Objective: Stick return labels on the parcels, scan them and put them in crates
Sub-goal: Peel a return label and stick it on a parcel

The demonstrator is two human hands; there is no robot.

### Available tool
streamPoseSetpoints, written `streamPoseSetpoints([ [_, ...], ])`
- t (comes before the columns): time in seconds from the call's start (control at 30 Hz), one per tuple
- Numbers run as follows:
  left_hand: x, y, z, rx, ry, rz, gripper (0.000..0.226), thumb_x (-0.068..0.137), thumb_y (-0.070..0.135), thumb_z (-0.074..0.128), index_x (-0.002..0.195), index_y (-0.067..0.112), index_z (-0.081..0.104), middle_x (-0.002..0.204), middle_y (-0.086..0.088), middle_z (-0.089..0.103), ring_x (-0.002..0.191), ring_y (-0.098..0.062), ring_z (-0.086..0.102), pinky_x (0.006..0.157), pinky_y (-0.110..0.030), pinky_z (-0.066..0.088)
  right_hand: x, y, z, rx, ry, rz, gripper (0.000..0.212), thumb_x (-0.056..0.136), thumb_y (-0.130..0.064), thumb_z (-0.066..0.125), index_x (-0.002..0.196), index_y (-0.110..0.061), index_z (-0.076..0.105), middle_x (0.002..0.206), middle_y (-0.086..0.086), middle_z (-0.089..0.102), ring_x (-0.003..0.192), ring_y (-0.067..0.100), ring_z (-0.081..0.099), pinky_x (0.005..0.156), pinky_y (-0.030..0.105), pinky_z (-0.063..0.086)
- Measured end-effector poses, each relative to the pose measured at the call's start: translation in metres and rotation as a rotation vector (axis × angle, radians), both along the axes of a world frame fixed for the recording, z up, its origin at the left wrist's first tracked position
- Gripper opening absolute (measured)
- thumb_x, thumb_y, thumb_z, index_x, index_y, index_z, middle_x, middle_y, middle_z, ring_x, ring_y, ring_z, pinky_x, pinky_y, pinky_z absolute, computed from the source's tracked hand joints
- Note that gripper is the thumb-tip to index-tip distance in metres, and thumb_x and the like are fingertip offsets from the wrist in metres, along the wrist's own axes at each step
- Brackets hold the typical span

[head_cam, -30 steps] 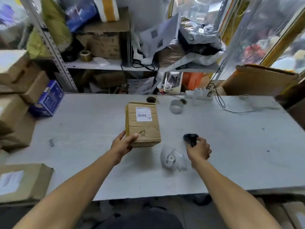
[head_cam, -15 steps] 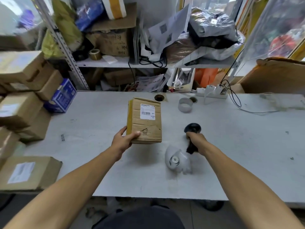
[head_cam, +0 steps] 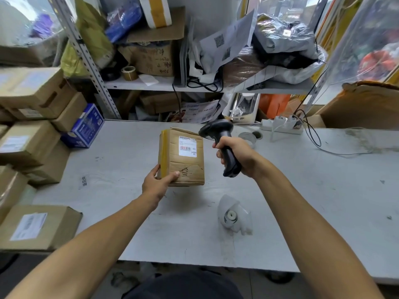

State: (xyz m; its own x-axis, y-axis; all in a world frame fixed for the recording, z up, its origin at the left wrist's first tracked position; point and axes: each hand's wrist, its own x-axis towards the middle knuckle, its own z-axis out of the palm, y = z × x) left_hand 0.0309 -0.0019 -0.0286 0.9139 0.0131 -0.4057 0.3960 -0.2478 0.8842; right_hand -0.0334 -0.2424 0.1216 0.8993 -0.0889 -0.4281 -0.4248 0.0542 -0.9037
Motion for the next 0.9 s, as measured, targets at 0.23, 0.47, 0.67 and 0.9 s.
streamPoseSetpoints([
  [0.23,0.003,0.001,-0.003,0.000,0.033,0.003,0.093,0.075,0.049,0.085,0.153,0.027,0.040,0.143,-0.008,0.055,0.126,-0.032,0.056,0.108,-0.054,0.048,-0.001,0.001,0.009,-0.058,0.016,-0.009,0.016,0.089,-0.017,0.056,0.102,-0.006,0.056,0.072,0.005,0.054,0.060,0.013,0.049,0.060,0.025,0.043],
  [0.47,0.004,0.003,-0.004,-0.008,0.072,0.002,0.092,0.074,0.052,0.084,0.152,0.029,0.042,0.141,-0.007,0.055,0.124,-0.031,0.057,0.107,-0.053,0.049,-0.006,0.001,0.009,-0.081,0.021,-0.029,0.016,0.089,-0.016,0.056,0.102,-0.005,0.057,0.071,0.006,0.053,0.061,0.013,0.048,0.058,0.023,0.044],
  [0.67,0.003,0.003,-0.006,-0.002,0.077,0.001,0.088,0.078,0.052,0.081,0.152,0.029,0.042,0.142,-0.007,0.054,0.125,-0.031,0.057,0.106,-0.053,0.049,-0.011,-0.003,0.016,-0.061,0.004,-0.035,0.015,0.090,-0.015,0.055,0.100,-0.004,0.058,0.067,0.004,0.053,0.058,0.012,0.048,0.057,0.024,0.043],
  [0.9,0.001,0.003,-0.007,-0.017,0.084,0.001,0.085,0.079,0.050,0.081,0.152,0.027,0.043,0.141,-0.008,0.055,0.125,-0.031,0.056,0.107,-0.053,0.049,-0.016,-0.007,0.027,-0.096,-0.007,-0.045,0.015,0.088,-0.016,0.057,0.098,-0.004,0.059,0.065,0.004,0.054,0.059,0.013,0.049,0.060,0.026,0.043],
])
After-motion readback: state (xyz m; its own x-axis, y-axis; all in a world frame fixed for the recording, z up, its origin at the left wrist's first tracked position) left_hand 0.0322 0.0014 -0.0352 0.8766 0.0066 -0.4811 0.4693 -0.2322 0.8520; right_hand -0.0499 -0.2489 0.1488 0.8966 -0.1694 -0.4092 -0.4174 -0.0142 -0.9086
